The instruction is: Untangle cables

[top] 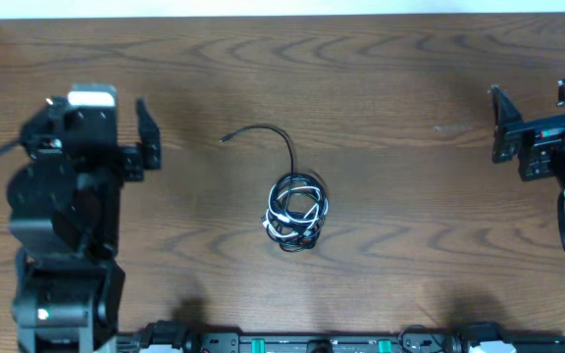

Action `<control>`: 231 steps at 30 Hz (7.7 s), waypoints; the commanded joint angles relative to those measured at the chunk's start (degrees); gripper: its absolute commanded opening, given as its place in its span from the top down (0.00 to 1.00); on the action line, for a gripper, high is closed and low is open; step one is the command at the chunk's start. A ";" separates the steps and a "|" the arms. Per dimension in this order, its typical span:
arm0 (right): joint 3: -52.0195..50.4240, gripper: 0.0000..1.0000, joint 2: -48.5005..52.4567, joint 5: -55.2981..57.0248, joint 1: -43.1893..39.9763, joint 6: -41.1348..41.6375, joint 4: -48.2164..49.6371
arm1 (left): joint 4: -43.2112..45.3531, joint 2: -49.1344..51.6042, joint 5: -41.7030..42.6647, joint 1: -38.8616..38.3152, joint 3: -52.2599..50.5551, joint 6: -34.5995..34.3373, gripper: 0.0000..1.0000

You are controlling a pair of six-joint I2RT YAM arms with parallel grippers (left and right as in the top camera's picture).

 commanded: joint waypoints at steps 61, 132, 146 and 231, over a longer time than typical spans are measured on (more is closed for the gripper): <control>0.92 0.01 10.16 -3.19 0.13 -9.55 -0.87 | -3.06 20.92 0.37 -0.13 8.24 -11.96 0.02; 0.63 0.25 22.34 -1.01 0.13 2.54 0.35 | -9.14 29.99 11.02 -0.13 8.22 -15.89 0.32; 0.63 0.24 25.24 -2.10 0.13 2.47 -0.52 | -14.80 39.04 31.41 -0.13 8.22 -13.46 0.33; 0.63 0.17 29.20 -2.32 0.13 2.25 -0.46 | -29.49 62.05 40.94 -13.25 6.95 -4.63 0.49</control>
